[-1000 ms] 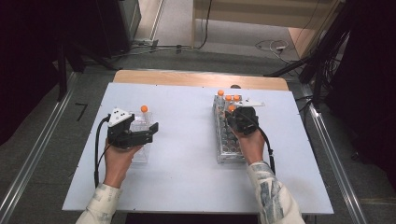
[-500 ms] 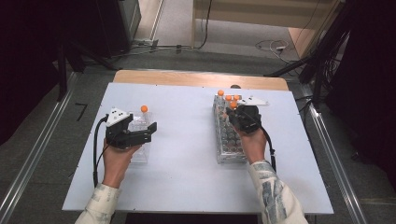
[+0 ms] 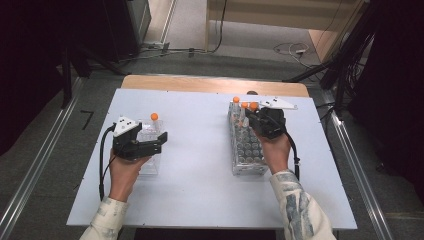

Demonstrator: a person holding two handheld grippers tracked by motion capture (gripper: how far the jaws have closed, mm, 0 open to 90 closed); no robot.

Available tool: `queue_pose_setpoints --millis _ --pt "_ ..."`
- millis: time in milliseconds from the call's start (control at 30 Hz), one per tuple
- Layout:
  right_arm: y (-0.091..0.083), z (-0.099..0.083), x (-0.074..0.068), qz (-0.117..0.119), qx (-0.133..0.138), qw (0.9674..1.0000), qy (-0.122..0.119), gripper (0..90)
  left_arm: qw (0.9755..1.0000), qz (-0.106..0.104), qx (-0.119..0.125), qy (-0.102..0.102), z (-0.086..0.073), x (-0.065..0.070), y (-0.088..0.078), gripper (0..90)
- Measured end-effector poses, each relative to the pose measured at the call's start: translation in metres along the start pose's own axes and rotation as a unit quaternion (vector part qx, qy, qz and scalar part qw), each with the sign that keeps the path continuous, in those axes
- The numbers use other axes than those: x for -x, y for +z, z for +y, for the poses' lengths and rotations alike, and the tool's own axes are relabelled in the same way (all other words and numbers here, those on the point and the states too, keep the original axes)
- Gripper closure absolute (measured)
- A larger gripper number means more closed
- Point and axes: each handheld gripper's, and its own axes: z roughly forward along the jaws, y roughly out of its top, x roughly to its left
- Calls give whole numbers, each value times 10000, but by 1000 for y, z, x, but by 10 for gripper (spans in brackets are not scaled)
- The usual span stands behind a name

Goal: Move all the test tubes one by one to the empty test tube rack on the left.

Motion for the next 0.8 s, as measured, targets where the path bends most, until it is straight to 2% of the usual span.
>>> queue_pose_setpoints --millis 200,367,800 --pt "-3 0 -8 162 50 9998 -49 717 10000 -65 14 24 -1 1 -3 65" --pt "-5 1 -21 339 94 9993 -149 717 10000 -67 9 40 -2 1 -6 65" --pt "7 -6 -58 763 -44 9963 -386 717 9999 -116 36 37 -2 2 -8 65"
